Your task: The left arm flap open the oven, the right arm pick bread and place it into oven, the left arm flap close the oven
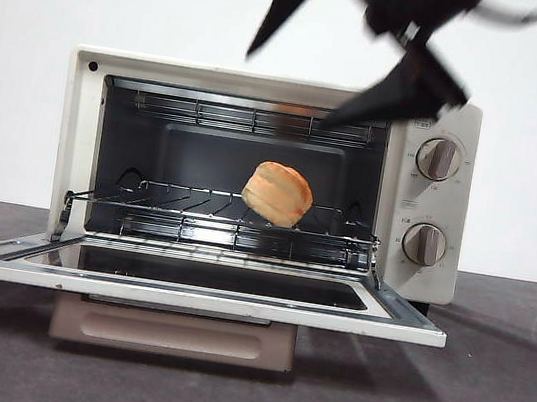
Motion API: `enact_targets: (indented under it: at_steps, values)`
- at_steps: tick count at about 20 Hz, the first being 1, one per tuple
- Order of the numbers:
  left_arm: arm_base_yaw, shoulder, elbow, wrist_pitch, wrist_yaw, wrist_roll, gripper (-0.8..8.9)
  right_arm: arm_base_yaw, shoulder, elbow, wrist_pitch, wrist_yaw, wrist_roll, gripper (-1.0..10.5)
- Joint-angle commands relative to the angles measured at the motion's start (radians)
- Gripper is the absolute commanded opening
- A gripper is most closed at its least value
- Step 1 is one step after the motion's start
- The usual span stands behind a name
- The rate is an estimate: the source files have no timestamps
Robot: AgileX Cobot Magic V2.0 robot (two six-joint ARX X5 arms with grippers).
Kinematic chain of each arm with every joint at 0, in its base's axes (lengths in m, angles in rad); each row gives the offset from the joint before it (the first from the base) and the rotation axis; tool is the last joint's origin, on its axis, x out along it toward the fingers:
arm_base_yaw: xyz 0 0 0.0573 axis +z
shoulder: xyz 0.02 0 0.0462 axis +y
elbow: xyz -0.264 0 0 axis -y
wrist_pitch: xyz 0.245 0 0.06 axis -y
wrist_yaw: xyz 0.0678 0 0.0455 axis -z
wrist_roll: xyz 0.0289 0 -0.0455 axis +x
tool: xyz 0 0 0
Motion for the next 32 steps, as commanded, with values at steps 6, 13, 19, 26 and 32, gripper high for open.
enact_targets:
  at_steps: [6, 13, 19, 26, 32]
  values:
    - [0.018, 0.204, 0.008, -0.046, -0.005, -0.027, 0.14, 0.006, -0.301, 0.018, -0.302, -0.029, -0.092, 4.3]
    - [0.294, 0.522, 0.008, -0.077, 0.288, 0.052, 0.13, 0.006, -0.626, 0.018, -0.57, -0.018, -0.127, 4.3]
    - [0.554, 0.733, -0.003, -0.085, 0.502, 0.111, 0.13, 0.006, -0.74, 0.018, -0.603, 0.011, -0.123, 4.3]
    - [0.575, 0.983, -0.008, 0.007, 0.486, 0.111, 0.16, 0.006, -0.739, 0.018, -0.604, 0.009, -0.124, 4.3]
    - [0.631, 1.107, -0.008, 0.102, 0.613, 0.112, 0.15, 0.006, -0.739, 0.018, -0.603, 0.011, -0.124, 4.3]
